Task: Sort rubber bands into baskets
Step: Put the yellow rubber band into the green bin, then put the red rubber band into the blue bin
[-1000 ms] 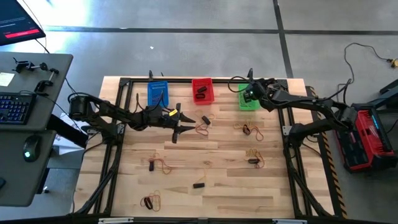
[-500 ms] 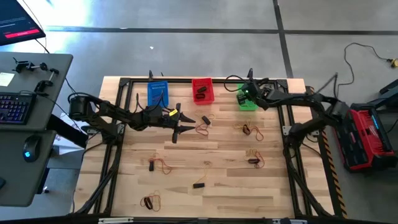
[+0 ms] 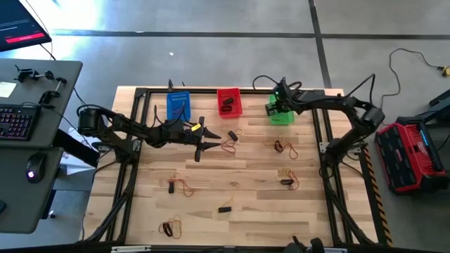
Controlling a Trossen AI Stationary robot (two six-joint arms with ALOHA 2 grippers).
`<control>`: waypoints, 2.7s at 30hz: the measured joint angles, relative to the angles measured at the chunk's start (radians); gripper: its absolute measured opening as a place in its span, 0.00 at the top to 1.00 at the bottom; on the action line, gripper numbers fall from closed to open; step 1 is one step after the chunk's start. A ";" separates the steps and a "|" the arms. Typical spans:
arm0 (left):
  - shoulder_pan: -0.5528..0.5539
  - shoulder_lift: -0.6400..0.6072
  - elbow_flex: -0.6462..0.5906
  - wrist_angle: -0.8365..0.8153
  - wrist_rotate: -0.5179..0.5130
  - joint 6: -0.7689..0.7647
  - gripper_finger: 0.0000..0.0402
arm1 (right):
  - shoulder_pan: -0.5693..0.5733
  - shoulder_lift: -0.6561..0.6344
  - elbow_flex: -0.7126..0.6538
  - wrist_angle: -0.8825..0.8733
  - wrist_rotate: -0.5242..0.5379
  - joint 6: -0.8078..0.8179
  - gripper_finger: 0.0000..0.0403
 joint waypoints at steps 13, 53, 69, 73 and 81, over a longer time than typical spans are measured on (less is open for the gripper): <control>0.000 0.000 0.000 -0.003 0.000 0.000 0.70 | -0.002 0.067 0.092 -0.106 0.006 -0.037 0.78; 0.000 0.000 0.000 -0.078 -0.012 0.019 0.70 | 0.940 -0.200 0.058 -0.520 -0.079 0.439 0.99; -0.001 0.000 0.000 -0.081 -0.011 0.012 0.70 | 1.284 -0.200 -0.076 -0.524 -0.166 1.022 0.98; -0.001 0.000 0.000 -0.082 -0.011 0.008 0.70 | 1.298 -0.200 -0.079 -0.567 -0.171 1.064 0.92; -0.001 0.000 0.000 -0.083 -0.011 0.000 0.70 | 1.297 -0.200 -0.079 -0.571 -0.172 1.064 0.74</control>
